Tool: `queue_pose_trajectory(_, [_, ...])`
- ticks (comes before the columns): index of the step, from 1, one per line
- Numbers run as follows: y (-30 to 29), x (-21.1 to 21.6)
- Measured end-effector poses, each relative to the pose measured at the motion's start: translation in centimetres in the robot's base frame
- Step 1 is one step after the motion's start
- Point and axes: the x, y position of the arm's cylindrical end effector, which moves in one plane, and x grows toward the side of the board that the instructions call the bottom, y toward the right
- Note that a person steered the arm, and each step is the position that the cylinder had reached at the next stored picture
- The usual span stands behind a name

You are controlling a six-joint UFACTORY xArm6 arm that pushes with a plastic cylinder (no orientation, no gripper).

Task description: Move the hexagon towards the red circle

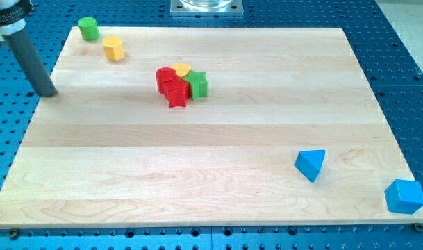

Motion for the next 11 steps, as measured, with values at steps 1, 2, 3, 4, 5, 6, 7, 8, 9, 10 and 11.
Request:
queue_pose_trajectory(1, [0.8, -4.8])
queue_pose_trajectory(2, [4.7, -7.2])
queue_pose_trajectory(3, [5.2, -9.4])
queue_pose_trajectory(4, [5.8, -11.3])
queue_pose_trajectory(5, [10.4, -11.3])
queue_pose_trajectory(6, [14.5, -11.1])
queue_pose_trajectory(7, [15.5, -9.9])
queue_pose_trajectory(8, [17.7, -7.4])
queue_pose_trajectory(9, [17.8, -7.4])
queue_pose_trajectory(10, [17.8, -7.2])
queue_pose_trajectory(11, [18.0, -6.9])
